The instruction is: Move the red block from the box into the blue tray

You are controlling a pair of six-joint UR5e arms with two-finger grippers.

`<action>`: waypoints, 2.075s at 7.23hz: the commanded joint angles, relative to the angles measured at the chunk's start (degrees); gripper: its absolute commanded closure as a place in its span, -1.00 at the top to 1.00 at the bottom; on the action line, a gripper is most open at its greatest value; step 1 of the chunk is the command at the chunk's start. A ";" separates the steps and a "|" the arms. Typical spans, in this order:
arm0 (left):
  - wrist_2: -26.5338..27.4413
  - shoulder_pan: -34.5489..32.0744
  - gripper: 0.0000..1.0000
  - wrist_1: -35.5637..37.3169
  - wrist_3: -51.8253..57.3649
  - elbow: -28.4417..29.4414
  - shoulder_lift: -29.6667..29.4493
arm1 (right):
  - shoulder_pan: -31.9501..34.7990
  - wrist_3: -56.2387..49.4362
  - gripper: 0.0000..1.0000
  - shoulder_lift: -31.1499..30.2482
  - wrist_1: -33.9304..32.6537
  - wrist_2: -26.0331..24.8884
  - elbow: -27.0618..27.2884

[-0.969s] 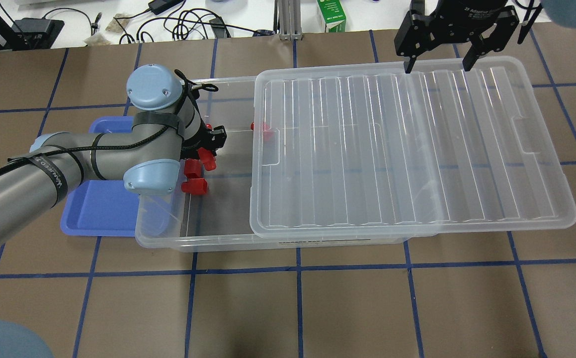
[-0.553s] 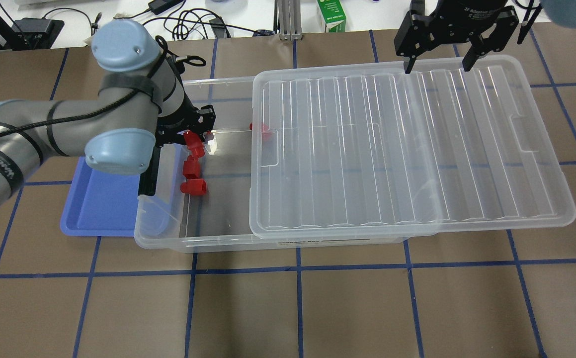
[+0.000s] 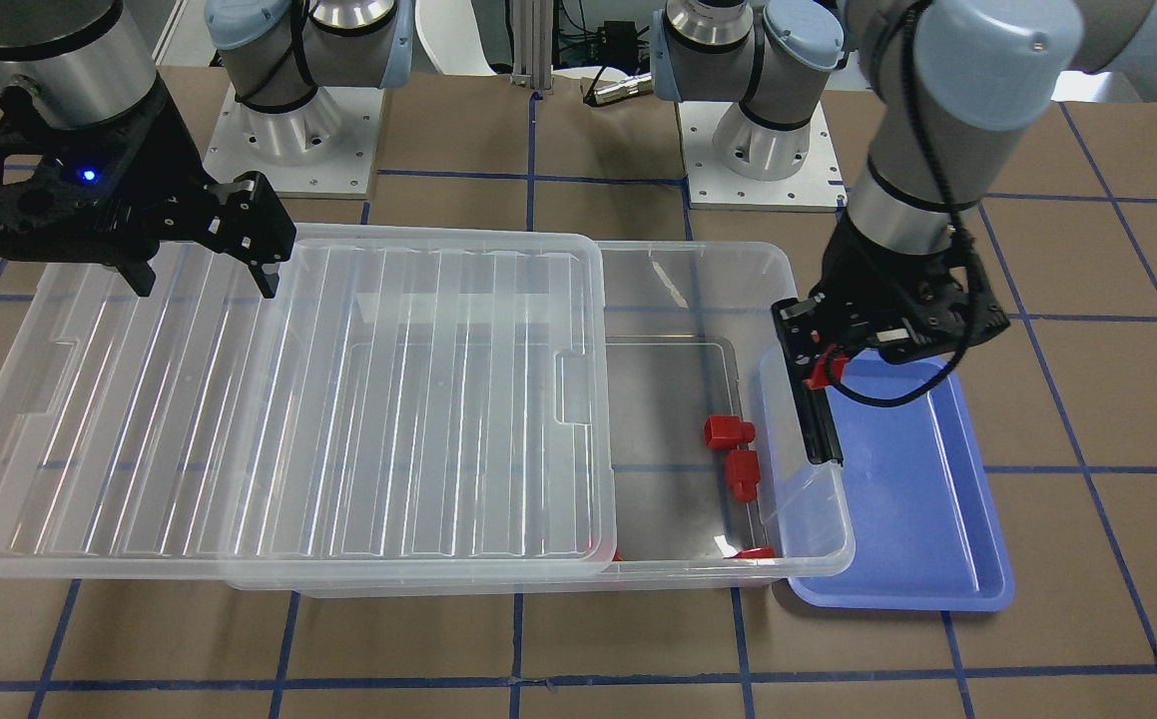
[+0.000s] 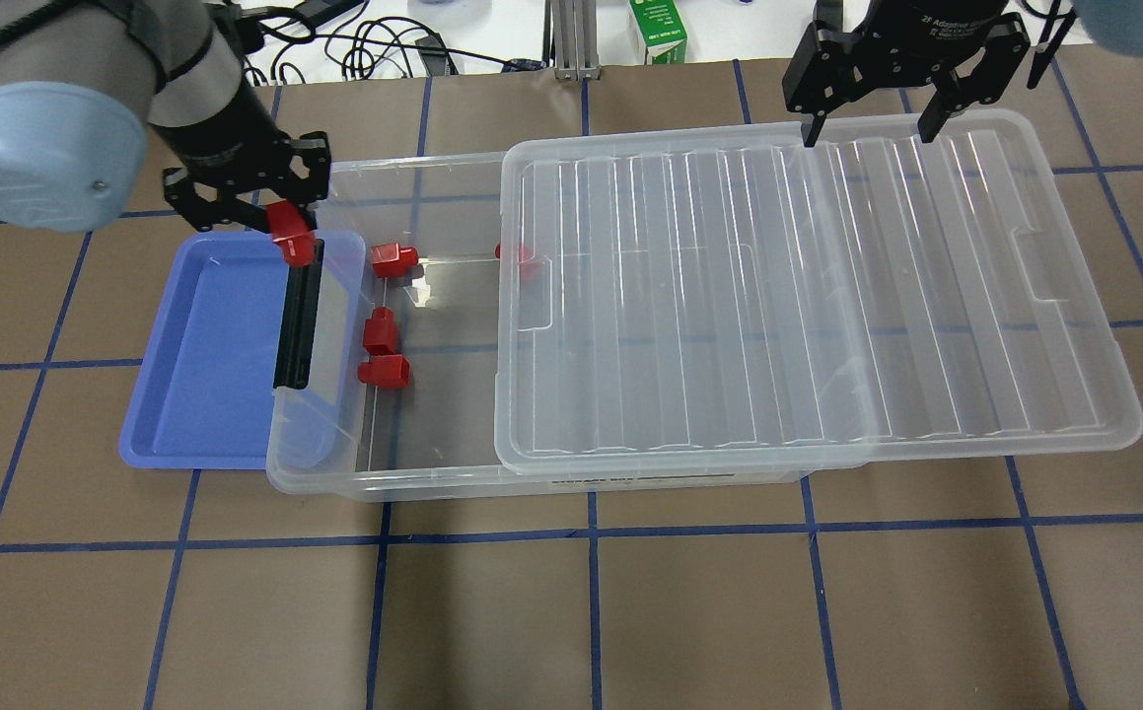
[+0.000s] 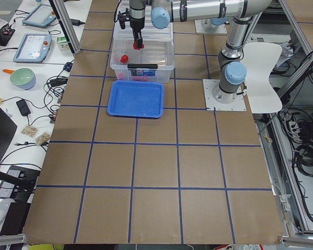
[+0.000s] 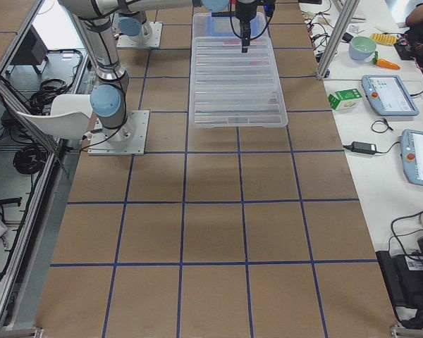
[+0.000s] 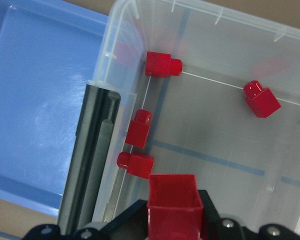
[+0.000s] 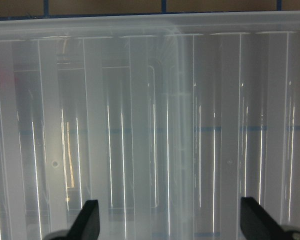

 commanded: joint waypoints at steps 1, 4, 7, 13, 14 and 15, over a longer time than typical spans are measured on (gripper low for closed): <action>-4.83 12.91 -0.36 0.00 16.63 -1.78 -1.58 | 0.00 0.00 1.00 0.00 0.10 -0.01 0.05; -8.97 19.80 -0.37 12.42 29.78 -13.53 -6.23 | 0.00 0.00 1.00 0.00 0.01 -0.01 0.14; -9.34 20.17 0.04 20.20 30.31 -18.49 -10.71 | 0.09 0.00 1.00 -0.35 0.10 -0.10 0.05; -8.47 15.45 1.00 -3.99 28.30 -0.60 -1.17 | 0.00 0.00 1.00 -0.26 0.10 -0.18 0.05; -6.99 10.46 1.00 -4.73 22.55 0.65 0.77 | 0.00 0.00 1.00 -0.18 0.10 -0.18 0.05; -0.01 4.23 1.00 -4.57 17.88 1.19 2.79 | -0.08 -0.17 1.00 0.00 -0.08 -0.01 0.14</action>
